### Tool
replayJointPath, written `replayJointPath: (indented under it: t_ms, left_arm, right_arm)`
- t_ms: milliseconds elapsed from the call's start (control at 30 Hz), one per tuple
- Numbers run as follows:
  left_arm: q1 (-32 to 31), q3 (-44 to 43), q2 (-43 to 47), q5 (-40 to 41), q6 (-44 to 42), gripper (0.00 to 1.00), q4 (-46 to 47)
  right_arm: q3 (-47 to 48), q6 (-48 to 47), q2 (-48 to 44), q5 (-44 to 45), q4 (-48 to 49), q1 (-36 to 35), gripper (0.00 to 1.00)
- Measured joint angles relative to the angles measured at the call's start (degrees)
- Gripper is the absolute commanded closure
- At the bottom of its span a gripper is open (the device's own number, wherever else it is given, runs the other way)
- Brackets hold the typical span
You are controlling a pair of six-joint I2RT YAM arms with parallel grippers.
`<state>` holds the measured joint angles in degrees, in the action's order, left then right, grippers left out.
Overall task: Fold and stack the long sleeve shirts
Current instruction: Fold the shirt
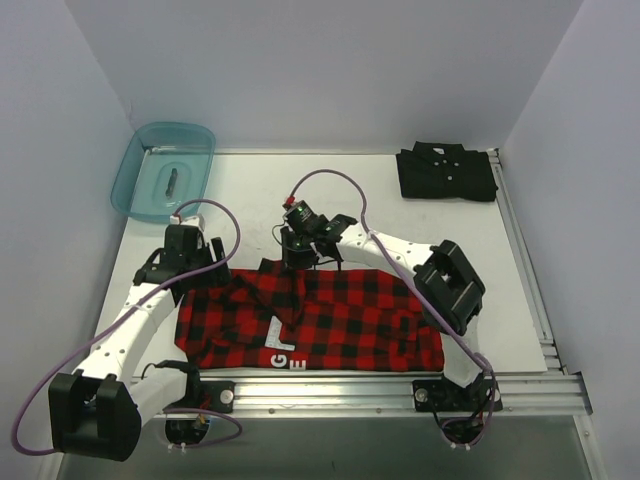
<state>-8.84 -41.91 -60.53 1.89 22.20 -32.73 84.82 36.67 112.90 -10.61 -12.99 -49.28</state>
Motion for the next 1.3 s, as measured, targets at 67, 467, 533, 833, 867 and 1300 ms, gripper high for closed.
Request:
replayJointPath:
  t_ms: [67, 467, 533, 833, 867, 1300]
  left_arm:
    - [0.02, 0.0, -0.02, -0.22, 0.02, 0.22, 0.0]
    - [0.26, 0.0, -0.15, -0.72, -0.02, 0.23, 0.11]
    - [0.31, 0.0, -0.2, -0.81, -0.02, 0.22, 0.22]
    - [0.33, 0.0, -0.33, -0.98, -0.04, 0.22, 0.39]
    - [0.33, 0.0, -0.35, -1.03, -0.04, 0.22, 0.42]
    - [0.42, 0.0, -0.46, -1.2, -0.11, 0.22, 0.42]
  right_arm:
    - [0.02, -0.5, -1.64, 0.28, -0.15, -0.68, 0.87]
    - [3.28, -1.14, -1.49, 0.55, -1.53, -2.21, 0.75]
    - [4.5, -1.14, 0.0, 0.52, -1.22, -2.21, 0.76]
    - [5.33, -1.11, 4.22, 1.14, -1.07, -2.21, 0.76]
    - [5.33, -1.11, 4.24, 1.44, -1.14, -2.21, 0.76]
    - [5.18, -1.09, 6.27, 4.52, -1.55, -2.14, 0.94]
